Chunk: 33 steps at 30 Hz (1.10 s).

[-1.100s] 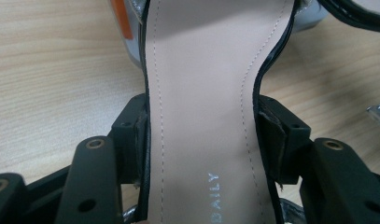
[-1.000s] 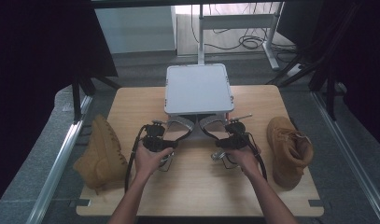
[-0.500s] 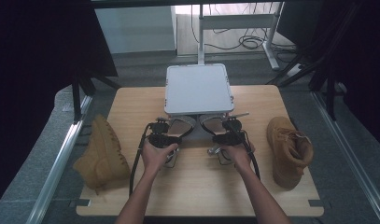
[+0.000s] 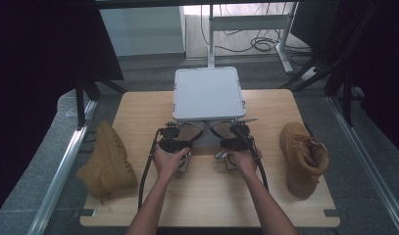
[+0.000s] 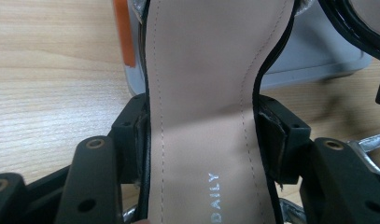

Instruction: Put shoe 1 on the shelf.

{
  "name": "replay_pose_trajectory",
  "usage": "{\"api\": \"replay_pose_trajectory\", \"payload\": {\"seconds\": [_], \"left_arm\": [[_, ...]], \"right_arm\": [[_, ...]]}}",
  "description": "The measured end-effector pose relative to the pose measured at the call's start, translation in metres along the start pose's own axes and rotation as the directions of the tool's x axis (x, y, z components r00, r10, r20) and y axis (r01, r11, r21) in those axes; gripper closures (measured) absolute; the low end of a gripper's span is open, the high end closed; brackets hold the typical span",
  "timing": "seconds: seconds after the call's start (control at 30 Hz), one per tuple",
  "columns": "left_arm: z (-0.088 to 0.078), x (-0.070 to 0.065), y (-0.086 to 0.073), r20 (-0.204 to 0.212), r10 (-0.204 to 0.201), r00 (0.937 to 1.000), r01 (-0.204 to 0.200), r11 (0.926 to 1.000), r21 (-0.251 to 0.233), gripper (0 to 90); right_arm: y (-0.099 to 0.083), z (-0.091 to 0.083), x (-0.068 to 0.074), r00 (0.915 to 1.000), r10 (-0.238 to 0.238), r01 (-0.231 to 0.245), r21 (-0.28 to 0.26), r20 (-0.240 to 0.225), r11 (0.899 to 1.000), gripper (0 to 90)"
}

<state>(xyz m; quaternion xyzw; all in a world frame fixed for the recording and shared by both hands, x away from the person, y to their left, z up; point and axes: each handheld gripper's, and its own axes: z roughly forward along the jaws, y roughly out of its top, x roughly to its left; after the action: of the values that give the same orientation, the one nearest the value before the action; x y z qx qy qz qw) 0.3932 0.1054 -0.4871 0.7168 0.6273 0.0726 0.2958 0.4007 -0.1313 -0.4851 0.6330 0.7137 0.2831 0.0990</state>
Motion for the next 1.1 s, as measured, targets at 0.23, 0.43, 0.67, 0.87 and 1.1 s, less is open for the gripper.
{"api": "replay_pose_trajectory", "payload": {"seconds": [0.23, 0.43, 0.67, 0.87, 1.1], "left_arm": [[0.008, -0.003, 0.002, -0.010, -0.023, 0.9997, 0.023, 0.9995, -0.021, 41.8], [0.014, -0.004, 0.003, -0.027, -0.045, 0.9986, 0.045, 0.9989, -0.010, 41.8], [0.022, -0.006, 0.001, -0.044, -0.042, 0.9982, 0.042, 0.9991, -0.006, 41.7], [0.027, -0.007, 0.000, -0.054, -0.041, 0.9977, 0.041, 0.9991, 0.005, 41.7], [0.032, -0.011, 0.000, -0.079, -0.036, 0.9962, 0.038, 0.9991, 0.020, 40.3]], "right_arm": [[0.001, 0.010, 0.003, 0.9995, 0.003, -0.003, 0.001, 0.031, 1.000, 41.8], [0.003, 0.014, 0.005, 0.9979, 0.006, -0.005, -0.007, 0.065, 1.000, 41.7], [0.001, 0.021, 0.008, 0.9951, -0.010, 0.009, 0.017, 0.098, 1.000, 41.6], [0.000, 0.025, 0.007, 0.9933, -0.015, 0.012, 0.030, 0.114, 0.999, 41.5], [0.000, 0.028, 0.003, 0.9920, -0.019, 0.012, 0.057, 0.124, 0.998, 40.2]]}}
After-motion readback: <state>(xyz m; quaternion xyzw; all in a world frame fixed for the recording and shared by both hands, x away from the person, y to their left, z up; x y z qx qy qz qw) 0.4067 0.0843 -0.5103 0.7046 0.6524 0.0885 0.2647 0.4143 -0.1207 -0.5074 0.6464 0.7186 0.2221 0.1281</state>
